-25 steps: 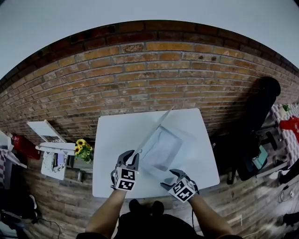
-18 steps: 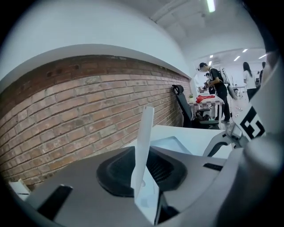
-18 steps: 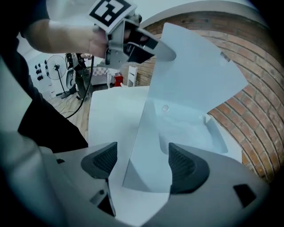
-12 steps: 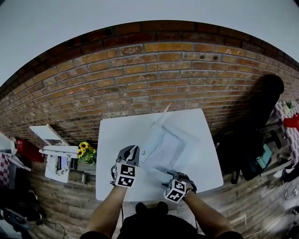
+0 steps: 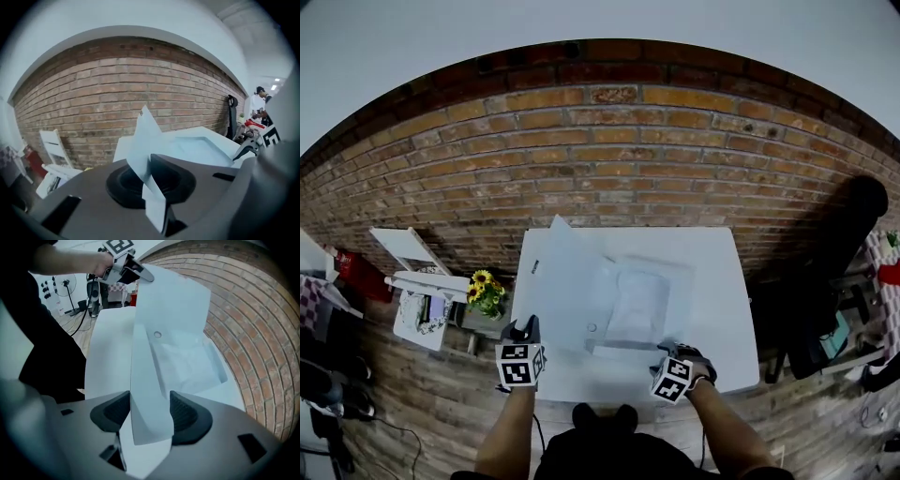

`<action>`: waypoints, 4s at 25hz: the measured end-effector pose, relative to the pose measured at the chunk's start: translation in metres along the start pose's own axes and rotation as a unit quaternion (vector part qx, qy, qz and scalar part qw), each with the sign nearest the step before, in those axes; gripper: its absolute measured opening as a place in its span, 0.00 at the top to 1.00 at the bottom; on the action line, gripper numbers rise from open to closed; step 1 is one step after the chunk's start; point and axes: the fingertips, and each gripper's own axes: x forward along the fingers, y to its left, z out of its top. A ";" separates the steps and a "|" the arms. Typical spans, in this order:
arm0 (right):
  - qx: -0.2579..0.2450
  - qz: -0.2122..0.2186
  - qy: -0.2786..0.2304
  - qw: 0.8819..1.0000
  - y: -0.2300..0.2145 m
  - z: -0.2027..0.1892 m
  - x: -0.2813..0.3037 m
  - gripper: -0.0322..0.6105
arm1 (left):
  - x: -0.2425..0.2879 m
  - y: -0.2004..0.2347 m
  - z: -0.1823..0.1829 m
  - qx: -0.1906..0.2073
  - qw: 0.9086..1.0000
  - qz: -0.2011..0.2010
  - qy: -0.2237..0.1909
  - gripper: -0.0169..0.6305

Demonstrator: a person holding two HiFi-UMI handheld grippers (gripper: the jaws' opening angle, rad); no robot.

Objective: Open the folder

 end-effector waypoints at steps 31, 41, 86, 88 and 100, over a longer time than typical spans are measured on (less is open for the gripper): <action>-0.010 -0.009 0.062 0.998 -0.016 0.025 0.010 0.52 | 0.038 0.093 -0.152 0.112 0.979 0.065 0.159 0.79; 0.051 0.015 0.011 0.999 -0.017 0.054 0.003 0.48 | 0.041 0.098 -0.125 0.073 0.987 -0.021 0.139 0.83; 0.038 0.119 -0.110 0.986 -0.026 0.114 -0.017 0.47 | 0.089 0.018 0.010 -0.025 0.994 -0.090 0.060 0.53; 0.046 0.101 -0.116 0.987 -0.033 0.115 -0.025 0.47 | 0.085 0.016 0.018 -0.022 0.994 -0.094 0.047 0.54; 0.190 0.021 -0.206 0.960 -0.055 0.125 -0.069 0.55 | 0.071 0.005 0.038 0.036 0.995 -0.089 0.007 0.54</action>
